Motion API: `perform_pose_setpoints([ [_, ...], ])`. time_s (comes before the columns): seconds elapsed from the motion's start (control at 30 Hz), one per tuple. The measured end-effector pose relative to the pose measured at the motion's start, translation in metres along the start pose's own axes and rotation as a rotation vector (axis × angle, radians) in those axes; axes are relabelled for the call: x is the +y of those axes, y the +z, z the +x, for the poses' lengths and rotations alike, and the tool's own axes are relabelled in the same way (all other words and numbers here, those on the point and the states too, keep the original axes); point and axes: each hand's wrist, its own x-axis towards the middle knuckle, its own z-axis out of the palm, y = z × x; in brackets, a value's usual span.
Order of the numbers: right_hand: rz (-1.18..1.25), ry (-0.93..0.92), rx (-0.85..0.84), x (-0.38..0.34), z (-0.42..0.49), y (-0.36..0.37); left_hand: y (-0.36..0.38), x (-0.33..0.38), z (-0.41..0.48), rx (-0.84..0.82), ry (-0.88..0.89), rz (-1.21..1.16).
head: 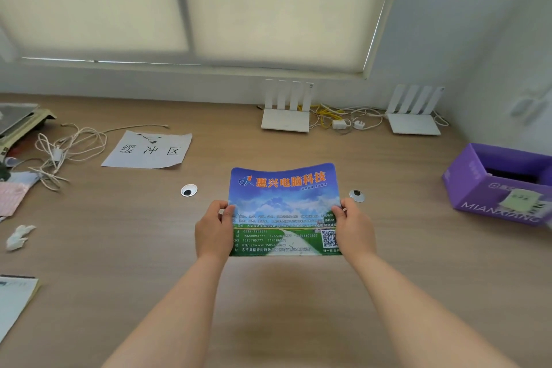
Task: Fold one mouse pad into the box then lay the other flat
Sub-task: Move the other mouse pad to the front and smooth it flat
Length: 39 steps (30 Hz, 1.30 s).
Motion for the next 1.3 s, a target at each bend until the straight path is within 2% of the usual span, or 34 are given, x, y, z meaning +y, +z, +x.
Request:
perform_pose_setpoints([
  [0.63, -0.031, -0.014, -0.02, 0.165, 0.003, -0.193, 0.153, 0.116, -0.172, 0.033, 0.001, 0.057],
  [1.07, -0.054, 0.07, -0.04, 0.203, -0.027, -0.204, 0.175, 0.103, -0.206, -0.019, -0.059, 0.069],
  [1.3, -0.113, 0.154, -0.082, 0.232, -0.054, -0.189, 0.184, 0.067, -0.227, -0.124, -0.135, 0.136],
])
